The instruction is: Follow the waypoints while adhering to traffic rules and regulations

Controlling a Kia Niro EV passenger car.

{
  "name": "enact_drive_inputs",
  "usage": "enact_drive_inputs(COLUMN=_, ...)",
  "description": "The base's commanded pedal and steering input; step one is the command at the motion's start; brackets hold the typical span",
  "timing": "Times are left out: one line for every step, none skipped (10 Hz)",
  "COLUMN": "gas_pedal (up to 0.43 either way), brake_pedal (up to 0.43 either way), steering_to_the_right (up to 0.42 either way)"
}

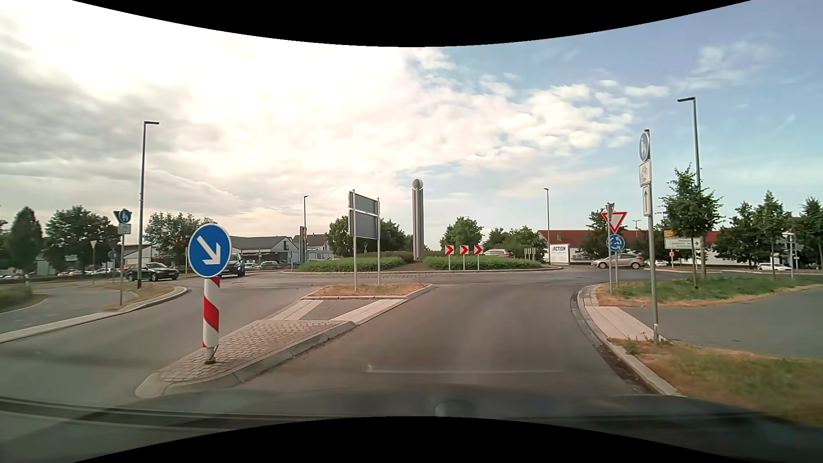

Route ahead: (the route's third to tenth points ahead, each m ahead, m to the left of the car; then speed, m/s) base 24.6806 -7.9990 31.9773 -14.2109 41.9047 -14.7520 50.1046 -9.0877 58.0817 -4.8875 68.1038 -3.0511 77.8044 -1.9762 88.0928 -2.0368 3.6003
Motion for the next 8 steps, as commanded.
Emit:
enact_drive_inputs(gas_pedal=0.000, brake_pedal=0.000, steering_to_the_right=0.057)
enact_drive_inputs(gas_pedal=0.000, brake_pedal=0.000, steering_to_the_right=0.060)
enact_drive_inputs(gas_pedal=0.000, brake_pedal=0.000, steering_to_the_right=0.062)
enact_drive_inputs(gas_pedal=0.000, brake_pedal=0.000, steering_to_the_right=0.065)
enact_drive_inputs(gas_pedal=0.000, brake_pedal=0.000, steering_to_the_right=0.068)
enact_drive_inputs(gas_pedal=0.000, brake_pedal=0.000, steering_to_the_right=0.069)
enact_drive_inputs(gas_pedal=0.000, brake_pedal=0.000, steering_to_the_right=0.070)
enact_drive_inputs(gas_pedal=0.000, brake_pedal=0.000, steering_to_the_right=0.071)
